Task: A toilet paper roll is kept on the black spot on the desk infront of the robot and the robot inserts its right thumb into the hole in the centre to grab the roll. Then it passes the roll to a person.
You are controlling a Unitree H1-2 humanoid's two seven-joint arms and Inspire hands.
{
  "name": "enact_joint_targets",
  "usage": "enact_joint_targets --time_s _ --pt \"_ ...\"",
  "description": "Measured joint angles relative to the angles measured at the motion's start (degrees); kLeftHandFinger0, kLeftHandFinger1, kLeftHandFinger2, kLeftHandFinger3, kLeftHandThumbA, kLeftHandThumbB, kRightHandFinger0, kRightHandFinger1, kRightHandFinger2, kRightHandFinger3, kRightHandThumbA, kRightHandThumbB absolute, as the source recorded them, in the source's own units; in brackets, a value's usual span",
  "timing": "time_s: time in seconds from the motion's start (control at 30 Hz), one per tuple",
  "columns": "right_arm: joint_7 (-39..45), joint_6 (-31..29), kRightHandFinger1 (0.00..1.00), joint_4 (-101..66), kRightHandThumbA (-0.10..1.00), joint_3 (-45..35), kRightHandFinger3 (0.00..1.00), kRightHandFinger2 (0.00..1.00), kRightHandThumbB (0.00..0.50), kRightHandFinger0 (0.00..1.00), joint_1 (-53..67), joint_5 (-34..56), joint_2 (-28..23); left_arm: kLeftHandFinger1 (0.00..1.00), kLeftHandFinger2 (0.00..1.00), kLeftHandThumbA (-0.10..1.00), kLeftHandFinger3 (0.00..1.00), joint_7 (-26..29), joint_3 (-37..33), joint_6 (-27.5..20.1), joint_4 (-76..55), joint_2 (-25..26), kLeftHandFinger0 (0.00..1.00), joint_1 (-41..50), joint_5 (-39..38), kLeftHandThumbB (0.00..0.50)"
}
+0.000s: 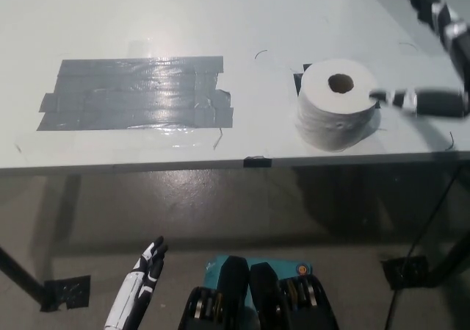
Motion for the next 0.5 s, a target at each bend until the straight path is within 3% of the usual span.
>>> enact_joint_targets --time_s 0.1,0.37,0.5 --pt "1.8 1.6 1.0 7.9 0.89 1.0 1.0 1.0 0.471 1.0 -5.7 -0.4 -0.7 1.0 1.0 1.0 1.0 0.0 0.0 0.0 -0.2 0.0 1.0 -0.1 0.0 0.174" --pt "7.3 5.0 1.0 30.1 0.86 9.3 1.0 1.0 0.416 1.0 -20.6 -4.1 -1.1 1.0 1.0 1.0 1.0 0.0 0.0 0.0 -0.5 0.0 1.0 -0.6 0.1 0.184" --pt "10.4 5.9 1.0 39.2 0.8 14.0 1.0 1.0 0.427 1.0 -26.9 -6.3 -0.9 1.0 1.0 1.0 1.0 0.0 0.0 0.0 -1.4 0.1 1.0 -0.8 0.1 0.179"
